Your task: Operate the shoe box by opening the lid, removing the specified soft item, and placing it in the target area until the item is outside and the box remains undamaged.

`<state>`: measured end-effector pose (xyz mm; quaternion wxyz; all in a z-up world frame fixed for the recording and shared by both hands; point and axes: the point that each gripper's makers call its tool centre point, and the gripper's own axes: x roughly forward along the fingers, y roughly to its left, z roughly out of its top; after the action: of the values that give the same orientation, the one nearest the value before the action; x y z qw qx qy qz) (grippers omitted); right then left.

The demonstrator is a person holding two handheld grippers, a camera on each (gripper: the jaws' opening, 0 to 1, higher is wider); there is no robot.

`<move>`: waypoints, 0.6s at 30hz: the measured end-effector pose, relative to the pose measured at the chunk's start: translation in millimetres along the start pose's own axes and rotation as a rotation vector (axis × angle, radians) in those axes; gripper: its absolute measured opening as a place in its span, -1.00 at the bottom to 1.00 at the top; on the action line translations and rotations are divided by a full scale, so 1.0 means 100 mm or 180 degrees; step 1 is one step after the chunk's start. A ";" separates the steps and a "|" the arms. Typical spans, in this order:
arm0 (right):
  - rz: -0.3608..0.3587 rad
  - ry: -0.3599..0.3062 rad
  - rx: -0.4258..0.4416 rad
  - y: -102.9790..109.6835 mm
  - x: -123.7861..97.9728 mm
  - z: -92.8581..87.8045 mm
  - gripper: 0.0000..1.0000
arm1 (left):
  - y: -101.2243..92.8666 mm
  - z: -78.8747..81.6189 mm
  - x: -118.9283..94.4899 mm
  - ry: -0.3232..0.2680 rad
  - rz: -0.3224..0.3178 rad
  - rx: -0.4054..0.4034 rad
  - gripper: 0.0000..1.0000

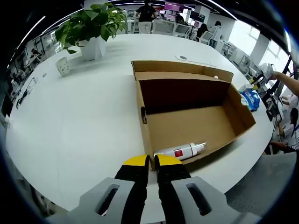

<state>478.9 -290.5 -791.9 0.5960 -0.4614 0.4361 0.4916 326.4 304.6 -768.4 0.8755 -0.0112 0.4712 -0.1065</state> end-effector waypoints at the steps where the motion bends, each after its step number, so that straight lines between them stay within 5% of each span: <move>1: 0.0004 0.0012 -0.0006 0.00 0.01 -0.01 -0.73 | 0.00 0.00 0.00 0.0001 0.0000 0.0001 -0.93; 8: 0.0045 0.0144 -0.0083 0.00 0.10 -0.12 -0.72 | -0.01 0.00 0.00 0.0002 0.0007 0.0000 -0.93; 18: 0.0029 0.0064 -0.0013 -0.05 0.10 -0.11 -0.71 | -0.03 0.00 0.00 0.0015 0.0001 0.0012 -0.92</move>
<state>484.5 -299.5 -803.3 0.5884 -0.4656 0.4431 0.4906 325.7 301.8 -767.6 0.8744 -0.0092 0.4731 -0.1073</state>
